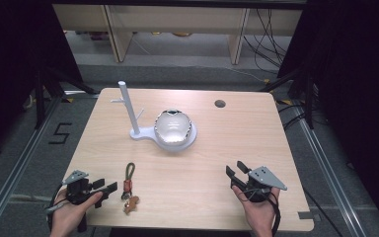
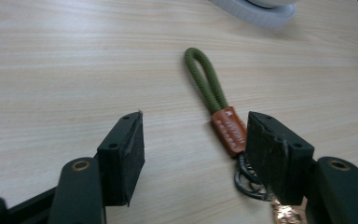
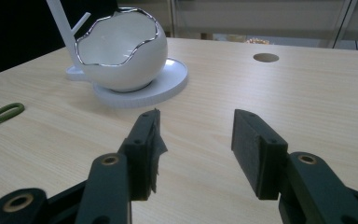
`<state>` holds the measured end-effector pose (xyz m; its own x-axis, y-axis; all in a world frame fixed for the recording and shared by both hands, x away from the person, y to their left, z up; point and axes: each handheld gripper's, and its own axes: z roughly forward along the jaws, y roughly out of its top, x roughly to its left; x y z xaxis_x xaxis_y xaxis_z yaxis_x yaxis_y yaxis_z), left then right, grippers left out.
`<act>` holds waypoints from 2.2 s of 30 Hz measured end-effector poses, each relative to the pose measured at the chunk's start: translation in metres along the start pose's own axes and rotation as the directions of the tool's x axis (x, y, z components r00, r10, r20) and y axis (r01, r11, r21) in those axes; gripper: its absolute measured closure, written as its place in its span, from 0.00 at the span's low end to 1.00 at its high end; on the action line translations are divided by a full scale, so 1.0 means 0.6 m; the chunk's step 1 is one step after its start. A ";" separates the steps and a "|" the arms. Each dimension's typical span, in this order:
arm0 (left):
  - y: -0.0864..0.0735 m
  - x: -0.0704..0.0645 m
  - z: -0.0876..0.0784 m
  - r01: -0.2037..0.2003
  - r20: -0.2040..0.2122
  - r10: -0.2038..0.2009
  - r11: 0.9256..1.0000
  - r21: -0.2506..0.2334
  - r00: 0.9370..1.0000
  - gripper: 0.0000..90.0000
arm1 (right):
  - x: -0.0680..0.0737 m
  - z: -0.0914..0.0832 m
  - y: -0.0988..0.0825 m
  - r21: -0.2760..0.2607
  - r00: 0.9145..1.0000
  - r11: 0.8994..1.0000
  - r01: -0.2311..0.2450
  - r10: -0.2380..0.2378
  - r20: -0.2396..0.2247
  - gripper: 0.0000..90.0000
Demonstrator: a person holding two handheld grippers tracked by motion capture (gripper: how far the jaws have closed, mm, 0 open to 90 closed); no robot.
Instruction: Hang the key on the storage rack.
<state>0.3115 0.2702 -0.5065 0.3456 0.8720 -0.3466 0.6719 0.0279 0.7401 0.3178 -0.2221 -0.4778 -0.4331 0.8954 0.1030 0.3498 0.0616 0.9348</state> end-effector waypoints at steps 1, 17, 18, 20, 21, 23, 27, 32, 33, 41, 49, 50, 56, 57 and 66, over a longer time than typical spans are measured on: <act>0.004 -0.005 0.003 -0.011 0.009 0.011 1.000 0.016 1.000 0.41 | -0.002 -0.001 0.000 0.006 1.000 1.000 0.001 -0.001 0.009 0.59; 0.079 -0.032 0.063 -0.067 0.012 0.066 0.949 0.307 0.998 0.41 | 0.000 0.007 -0.005 0.046 1.000 0.999 -0.004 0.004 -0.017 0.60; 0.082 -0.033 0.064 -0.077 0.008 0.079 0.944 0.320 0.997 0.42 | 0.002 0.010 -0.006 0.047 1.000 0.999 -0.014 0.015 -0.026 0.60; 0.085 -0.036 0.066 -0.070 -0.003 0.075 0.942 0.328 0.997 0.44 | 0.002 0.009 -0.005 0.055 0.999 0.998 -0.024 0.026 -0.036 0.60; 0.086 -0.040 0.070 -0.060 -0.018 0.070 0.941 0.333 0.997 0.44 | 0.000 0.009 -0.005 0.054 1.000 0.999 -0.003 0.004 -0.028 0.59; 0.091 -0.046 0.072 -0.073 -0.039 0.093 0.927 0.369 0.995 0.47 | 0.000 0.010 -0.005 0.067 0.999 0.998 -0.010 0.012 -0.038 0.59; 0.090 -0.058 0.081 -0.059 -0.073 0.097 0.912 0.407 0.993 0.51 | 0.000 0.010 -0.004 0.086 0.998 0.995 -0.042 0.046 -0.051 0.59; 0.093 -0.071 0.090 -0.058 -0.097 0.114 0.889 0.455 0.989 0.53 | 0.005 0.009 -0.006 0.096 0.996 0.993 -0.072 0.077 -0.051 0.58; 0.093 -0.074 0.092 -0.051 -0.107 0.112 0.887 0.459 0.988 0.54 | 0.006 0.006 -0.005 0.116 0.996 0.990 -0.077 0.081 -0.035 0.58; 0.094 -0.079 0.106 -0.041 -0.139 0.129 0.860 0.509 0.982 0.56 | 0.008 0.012 -0.004 0.108 0.996 0.994 -0.032 0.040 -0.075 0.57; 0.092 -0.076 0.106 -0.060 -0.136 0.152 0.851 0.522 0.979 0.63 | 0.008 0.014 -0.005 0.112 0.996 0.993 -0.034 0.043 -0.084 0.56; 0.092 -0.076 0.107 -0.065 -0.135 0.157 0.852 0.519 0.978 0.64 | 0.009 0.014 -0.005 0.116 0.995 0.993 -0.036 0.046 -0.084 0.56; 0.091 -0.081 0.107 -0.103 -0.150 0.213 0.842 0.530 0.965 0.68 | 0.010 0.013 -0.005 0.128 0.995 0.991 -0.031 0.042 -0.088 0.56; 0.090 -0.082 0.106 -0.119 -0.146 0.229 0.839 0.531 0.962 0.69 | 0.010 0.013 -0.005 0.128 0.995 0.991 -0.031 0.042 -0.088 0.56; 0.089 -0.084 0.107 -0.187 -0.111 0.286 0.827 0.530 0.952 0.75 | 0.009 0.013 -0.005 0.115 0.996 0.993 -0.024 0.035 -0.086 0.56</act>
<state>0.3721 0.1964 -0.4865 0.4485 0.8921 -0.0542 0.8385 -0.3989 0.3713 0.3210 -0.2141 -0.4825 -0.4907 0.8557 0.1642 0.4537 0.0901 0.8866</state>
